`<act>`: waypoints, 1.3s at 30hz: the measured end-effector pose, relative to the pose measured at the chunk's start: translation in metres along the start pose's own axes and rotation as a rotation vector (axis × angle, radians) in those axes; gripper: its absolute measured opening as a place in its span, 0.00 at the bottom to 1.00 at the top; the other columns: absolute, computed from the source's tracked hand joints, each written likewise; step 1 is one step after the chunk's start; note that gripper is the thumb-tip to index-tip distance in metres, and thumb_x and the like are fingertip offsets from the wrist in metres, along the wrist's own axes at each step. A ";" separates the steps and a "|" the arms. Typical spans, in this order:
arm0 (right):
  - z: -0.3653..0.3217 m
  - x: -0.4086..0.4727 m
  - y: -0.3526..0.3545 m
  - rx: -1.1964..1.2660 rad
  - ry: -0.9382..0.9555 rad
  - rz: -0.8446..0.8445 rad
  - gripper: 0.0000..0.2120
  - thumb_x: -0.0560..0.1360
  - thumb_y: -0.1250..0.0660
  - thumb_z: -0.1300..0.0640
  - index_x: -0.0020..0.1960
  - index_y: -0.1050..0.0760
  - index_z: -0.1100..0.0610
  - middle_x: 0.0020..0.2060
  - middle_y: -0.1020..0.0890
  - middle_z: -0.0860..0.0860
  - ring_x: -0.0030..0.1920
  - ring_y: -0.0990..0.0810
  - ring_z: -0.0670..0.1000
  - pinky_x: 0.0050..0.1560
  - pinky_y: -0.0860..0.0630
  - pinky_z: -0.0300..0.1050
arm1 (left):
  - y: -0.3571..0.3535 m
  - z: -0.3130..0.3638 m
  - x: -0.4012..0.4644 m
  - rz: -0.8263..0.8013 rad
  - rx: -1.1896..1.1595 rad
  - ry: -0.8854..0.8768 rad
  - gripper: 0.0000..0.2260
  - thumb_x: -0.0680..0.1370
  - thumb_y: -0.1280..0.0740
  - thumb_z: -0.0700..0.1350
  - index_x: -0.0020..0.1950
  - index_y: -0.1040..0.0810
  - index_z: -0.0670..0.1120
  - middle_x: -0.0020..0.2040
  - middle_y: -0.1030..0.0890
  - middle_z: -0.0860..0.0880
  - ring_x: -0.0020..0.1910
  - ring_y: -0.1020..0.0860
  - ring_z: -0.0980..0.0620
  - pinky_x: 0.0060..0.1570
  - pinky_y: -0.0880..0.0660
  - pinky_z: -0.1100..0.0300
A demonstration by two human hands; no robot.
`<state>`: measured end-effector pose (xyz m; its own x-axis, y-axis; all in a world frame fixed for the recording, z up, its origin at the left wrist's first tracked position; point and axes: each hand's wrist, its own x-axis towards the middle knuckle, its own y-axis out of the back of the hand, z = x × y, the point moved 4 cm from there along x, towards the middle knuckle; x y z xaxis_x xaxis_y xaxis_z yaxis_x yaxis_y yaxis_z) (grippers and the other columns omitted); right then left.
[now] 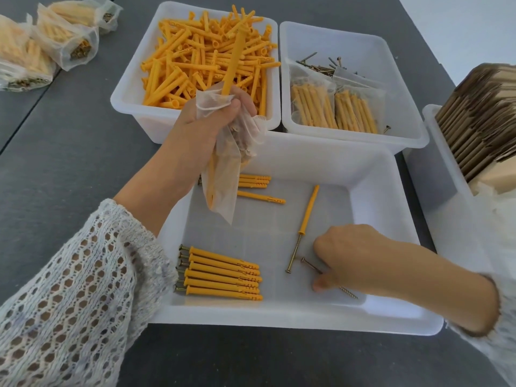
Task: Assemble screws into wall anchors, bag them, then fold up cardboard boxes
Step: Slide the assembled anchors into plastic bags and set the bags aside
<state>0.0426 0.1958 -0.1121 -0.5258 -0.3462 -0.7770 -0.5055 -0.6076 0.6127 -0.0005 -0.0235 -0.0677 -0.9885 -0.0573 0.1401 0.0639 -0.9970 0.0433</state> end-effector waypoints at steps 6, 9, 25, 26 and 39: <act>-0.010 -0.002 -0.006 -0.162 0.003 0.205 0.10 0.80 0.40 0.58 0.41 0.38 0.54 0.49 0.25 0.51 0.49 0.21 0.56 0.31 0.40 0.43 | -0.001 0.001 -0.001 -0.014 0.008 -0.013 0.10 0.83 0.42 0.42 0.46 0.23 0.47 0.45 0.23 0.47 0.45 0.25 0.53 0.46 0.27 0.55; 0.002 -0.009 0.005 -0.053 0.016 0.184 0.15 0.79 0.41 0.58 0.36 0.42 0.53 0.35 0.32 0.49 0.33 0.32 0.50 0.29 0.39 0.42 | -0.002 0.003 -0.002 -0.024 0.005 -0.013 0.11 0.84 0.42 0.41 0.45 0.24 0.46 0.46 0.25 0.43 0.44 0.25 0.53 0.44 0.27 0.57; 0.043 -0.064 0.170 1.393 0.576 1.368 0.09 0.84 0.47 0.63 0.47 0.31 0.61 0.34 0.22 0.55 0.28 0.22 0.54 0.31 0.26 0.45 | -0.017 0.005 -0.008 -0.169 0.074 -0.040 0.12 0.84 0.43 0.37 0.46 0.23 0.41 0.46 0.25 0.33 0.43 0.28 0.43 0.45 0.31 0.62; 0.040 -0.063 0.170 1.366 0.571 1.376 0.09 0.84 0.47 0.64 0.48 0.31 0.61 0.34 0.22 0.55 0.28 0.22 0.55 0.31 0.26 0.45 | -0.017 0.004 -0.007 -0.172 0.075 -0.040 0.12 0.84 0.43 0.37 0.46 0.23 0.41 0.46 0.26 0.32 0.44 0.28 0.40 0.46 0.32 0.60; 0.037 -0.054 0.168 1.337 0.556 1.438 0.10 0.83 0.47 0.64 0.46 0.31 0.59 0.33 0.22 0.56 0.27 0.22 0.56 0.30 0.26 0.47 | -0.015 0.002 -0.006 -0.177 0.074 -0.028 0.12 0.84 0.43 0.37 0.47 0.23 0.42 0.45 0.24 0.40 0.45 0.26 0.52 0.47 0.31 0.66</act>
<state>-0.0392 0.1388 0.0381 -0.8312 -0.2926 0.4728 -0.2220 0.9543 0.2002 0.0044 -0.0082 -0.0673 -0.9810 0.1216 0.1511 -0.1001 -0.9848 0.1421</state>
